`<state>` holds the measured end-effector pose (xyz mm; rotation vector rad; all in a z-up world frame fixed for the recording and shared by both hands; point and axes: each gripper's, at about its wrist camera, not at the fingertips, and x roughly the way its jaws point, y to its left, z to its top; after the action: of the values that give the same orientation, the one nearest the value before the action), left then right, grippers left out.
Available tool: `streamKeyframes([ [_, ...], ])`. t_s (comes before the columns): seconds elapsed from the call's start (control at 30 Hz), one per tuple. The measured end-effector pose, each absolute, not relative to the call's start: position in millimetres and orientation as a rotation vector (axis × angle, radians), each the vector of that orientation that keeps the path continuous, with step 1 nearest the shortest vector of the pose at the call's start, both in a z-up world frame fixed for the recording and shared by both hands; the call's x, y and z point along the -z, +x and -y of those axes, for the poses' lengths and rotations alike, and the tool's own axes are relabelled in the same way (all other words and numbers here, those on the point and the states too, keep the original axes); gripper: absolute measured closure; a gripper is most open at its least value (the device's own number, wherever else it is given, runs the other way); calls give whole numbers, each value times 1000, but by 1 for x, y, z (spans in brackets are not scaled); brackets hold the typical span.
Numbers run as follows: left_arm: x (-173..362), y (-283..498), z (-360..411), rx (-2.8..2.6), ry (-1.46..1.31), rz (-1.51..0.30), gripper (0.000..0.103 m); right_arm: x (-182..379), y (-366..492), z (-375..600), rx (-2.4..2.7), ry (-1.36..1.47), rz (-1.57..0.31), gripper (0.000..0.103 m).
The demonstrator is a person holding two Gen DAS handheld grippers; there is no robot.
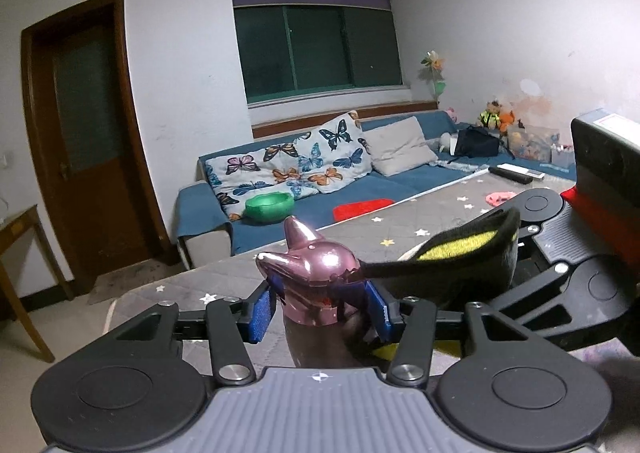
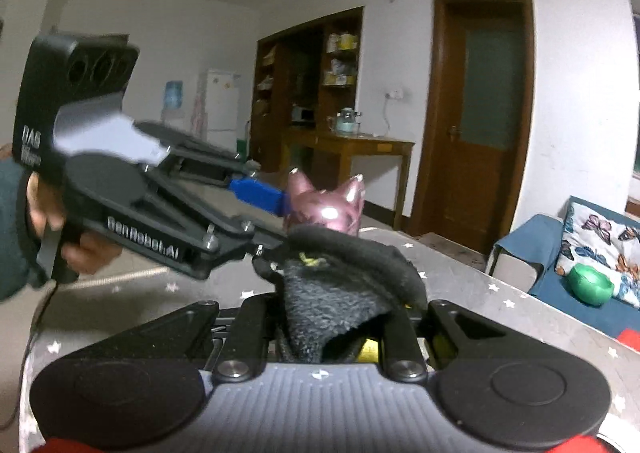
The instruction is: Clean container
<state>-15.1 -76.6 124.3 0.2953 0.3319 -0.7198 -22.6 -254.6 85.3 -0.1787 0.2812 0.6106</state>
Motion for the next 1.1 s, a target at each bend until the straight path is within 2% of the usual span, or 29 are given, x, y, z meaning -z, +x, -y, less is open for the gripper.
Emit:
streamKeyframes([
  [0.3, -122, -18, 80, 655, 272, -323, 46, -43, -8, 254, -608, -149, -394, 85],
  [0.6, -117, -21, 93, 634, 268, -313, 48, -5, 0, 264, -591, -56, -537, 85],
  [0.87, -126, -13, 79, 746, 306, -340, 49, -52, -10, 280, -602, -12, -422, 85],
  [1.0, -128, -5, 78, 813, 345, -343, 49, -78, -22, 283, -628, -93, -330, 85],
  [1.1, -127, -1, 80, 802, 342, -348, 48, -79, -23, 276, -631, -152, -317, 85],
])
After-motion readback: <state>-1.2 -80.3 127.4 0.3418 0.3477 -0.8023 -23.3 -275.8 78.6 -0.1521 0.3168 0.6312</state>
